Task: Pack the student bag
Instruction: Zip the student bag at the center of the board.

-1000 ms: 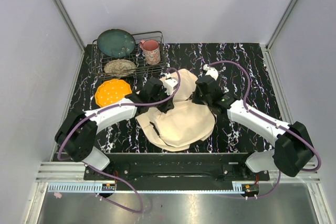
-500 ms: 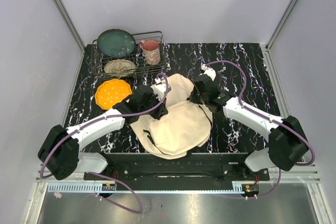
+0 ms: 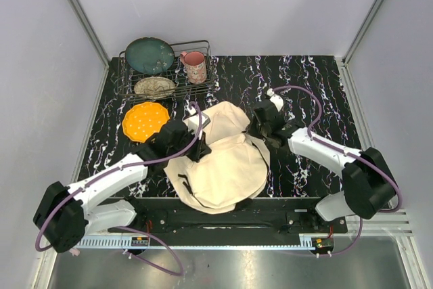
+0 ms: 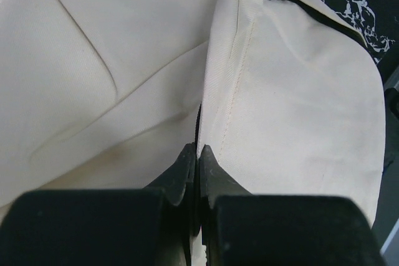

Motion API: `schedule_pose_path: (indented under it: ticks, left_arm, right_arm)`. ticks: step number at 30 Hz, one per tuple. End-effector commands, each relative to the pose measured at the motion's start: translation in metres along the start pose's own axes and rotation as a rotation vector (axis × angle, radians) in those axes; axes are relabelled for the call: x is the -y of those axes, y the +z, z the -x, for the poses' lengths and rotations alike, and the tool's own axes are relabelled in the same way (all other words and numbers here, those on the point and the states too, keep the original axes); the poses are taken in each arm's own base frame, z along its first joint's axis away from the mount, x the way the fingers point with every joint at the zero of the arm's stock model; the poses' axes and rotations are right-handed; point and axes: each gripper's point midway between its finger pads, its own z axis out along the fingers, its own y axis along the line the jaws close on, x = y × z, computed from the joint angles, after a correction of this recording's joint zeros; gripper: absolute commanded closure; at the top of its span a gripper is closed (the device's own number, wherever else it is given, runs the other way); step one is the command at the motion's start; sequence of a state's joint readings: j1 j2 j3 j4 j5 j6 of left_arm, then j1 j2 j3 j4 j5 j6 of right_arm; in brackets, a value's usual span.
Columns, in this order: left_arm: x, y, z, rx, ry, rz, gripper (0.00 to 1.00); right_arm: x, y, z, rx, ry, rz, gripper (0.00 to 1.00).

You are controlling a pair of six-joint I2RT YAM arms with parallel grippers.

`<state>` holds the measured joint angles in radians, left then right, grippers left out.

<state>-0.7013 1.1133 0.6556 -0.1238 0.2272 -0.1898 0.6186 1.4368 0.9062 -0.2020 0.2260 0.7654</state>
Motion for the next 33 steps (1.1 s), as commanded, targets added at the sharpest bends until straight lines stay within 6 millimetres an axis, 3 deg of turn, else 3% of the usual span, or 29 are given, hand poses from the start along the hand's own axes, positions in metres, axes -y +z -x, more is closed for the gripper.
schedule_pose_path:
  ticks: [1,7,11,12,14,15,19,21,24,26,27,31,33]
  left_arm:
    - [0.008,-0.021,0.014,0.068,-0.011,-0.018,1.00]
    - [0.014,-0.017,0.020,0.080,0.006,-0.059,1.00]
    - [0.022,-0.007,0.042,0.088,0.055,-0.103,1.00]
    - [0.027,-0.007,0.061,0.116,0.077,-0.121,1.00]
    - [0.032,0.003,0.068,0.094,0.116,-0.162,1.00]
    - [0.039,0.002,0.086,0.116,0.143,-0.184,1.00]
    - [0.049,0.009,0.096,0.082,0.212,-0.232,1.00]
    - [0.058,0.010,0.093,0.081,0.275,-0.267,1.00]
    - [0.072,0.013,0.082,0.043,0.340,-0.302,1.00]
    - [0.078,0.019,0.072,0.007,0.361,-0.314,1.00]
    - [0.079,0.022,0.068,-0.012,0.364,-0.311,1.00]
    - [0.093,0.022,0.047,-0.082,0.376,-0.319,1.00]
    - [0.093,0.024,0.027,-0.113,0.375,-0.281,1.00]
  right_arm:
    - [0.067,0.007,0.018,0.123,0.044,-0.239,1.00]
    - [0.096,-0.024,0.026,0.214,0.131,-0.265,1.00]
    - [0.108,-0.054,0.042,0.300,0.164,-0.265,1.00]
    - [0.108,-0.063,0.046,0.319,0.171,-0.250,1.00]
    - [0.110,-0.071,0.051,0.336,0.168,-0.246,1.00]
    - [0.110,-0.076,0.052,0.338,0.167,-0.243,1.00]
    - [0.093,-0.080,0.052,0.305,0.152,-0.164,0.99]
    - [0.072,-0.081,0.052,0.269,0.129,-0.072,0.86]
    - [0.048,-0.076,0.042,0.177,0.103,0.029,0.46]
    - [0.035,-0.073,0.036,0.121,0.098,0.077,0.41]
    - [0.032,-0.068,0.033,0.101,0.101,0.089,0.33]
    - [0.010,-0.061,0.025,0.022,0.097,0.172,0.28]
    - [-0.004,-0.055,0.026,-0.014,0.074,0.210,0.27]
